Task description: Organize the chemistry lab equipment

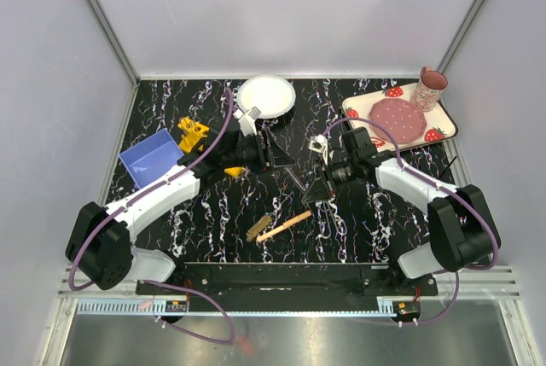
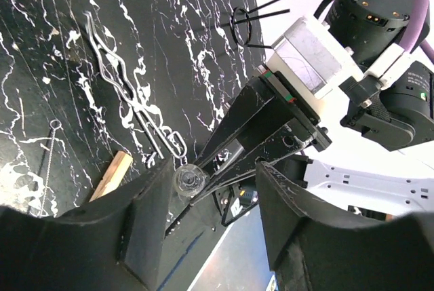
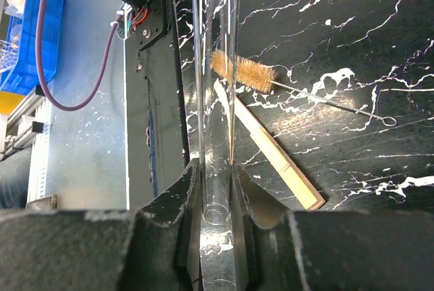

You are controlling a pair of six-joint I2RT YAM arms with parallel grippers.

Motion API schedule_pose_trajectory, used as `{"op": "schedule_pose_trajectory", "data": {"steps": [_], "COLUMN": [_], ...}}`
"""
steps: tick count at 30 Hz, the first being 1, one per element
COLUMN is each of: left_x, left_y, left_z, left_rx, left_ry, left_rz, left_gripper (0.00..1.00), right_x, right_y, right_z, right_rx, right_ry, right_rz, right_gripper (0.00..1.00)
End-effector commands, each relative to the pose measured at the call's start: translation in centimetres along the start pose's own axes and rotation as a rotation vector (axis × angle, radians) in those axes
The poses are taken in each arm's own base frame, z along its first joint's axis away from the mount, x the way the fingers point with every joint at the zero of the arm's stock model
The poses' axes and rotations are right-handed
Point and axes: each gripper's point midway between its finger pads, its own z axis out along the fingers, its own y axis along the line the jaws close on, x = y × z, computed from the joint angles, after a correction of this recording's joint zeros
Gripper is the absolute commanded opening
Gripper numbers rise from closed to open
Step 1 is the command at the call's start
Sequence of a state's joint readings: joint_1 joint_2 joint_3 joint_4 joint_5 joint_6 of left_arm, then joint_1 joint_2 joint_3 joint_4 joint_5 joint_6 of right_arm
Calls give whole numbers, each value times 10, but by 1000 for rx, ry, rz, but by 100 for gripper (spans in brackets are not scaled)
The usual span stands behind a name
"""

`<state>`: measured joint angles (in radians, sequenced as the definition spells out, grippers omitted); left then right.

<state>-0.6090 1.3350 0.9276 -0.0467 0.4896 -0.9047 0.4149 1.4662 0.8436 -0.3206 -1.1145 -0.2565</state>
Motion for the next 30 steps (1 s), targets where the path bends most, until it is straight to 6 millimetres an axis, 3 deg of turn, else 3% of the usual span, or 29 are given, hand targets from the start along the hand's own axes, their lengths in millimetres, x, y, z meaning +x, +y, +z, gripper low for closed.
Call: {"op": "schedule_pose_trajectory", "data": {"steps": [1, 11, 18, 24, 28, 30], "left_x": [-1, 1, 1, 2, 1, 3], "left_y": [-14, -12, -12, -8, -6, -3], "left_z": [-3, -4, -3, -8, -14, -19], "left_rx": [87, 96, 117, 103, 87, 70], "left_ry": [-4, 10, 9, -1, -21, -30], "left_rz": [0, -16, -28, -32, -30, -29], "left_gripper": [54, 49, 35, 18, 14, 13], "right_x": [-18, -14, -12, -12, -14, -15], "right_y": [8, 14, 14, 16, 17, 20], "right_z": [-4, -2, 0, -1, -1, -2], "right_rx": [1, -17, -24, -30, -30, -32], "right_ry": [-15, 3, 15, 17, 16, 16], "right_rz": [-116, -147, -144, -146, -149, -155], "right_gripper": [17, 17, 17, 20, 32, 51]}}
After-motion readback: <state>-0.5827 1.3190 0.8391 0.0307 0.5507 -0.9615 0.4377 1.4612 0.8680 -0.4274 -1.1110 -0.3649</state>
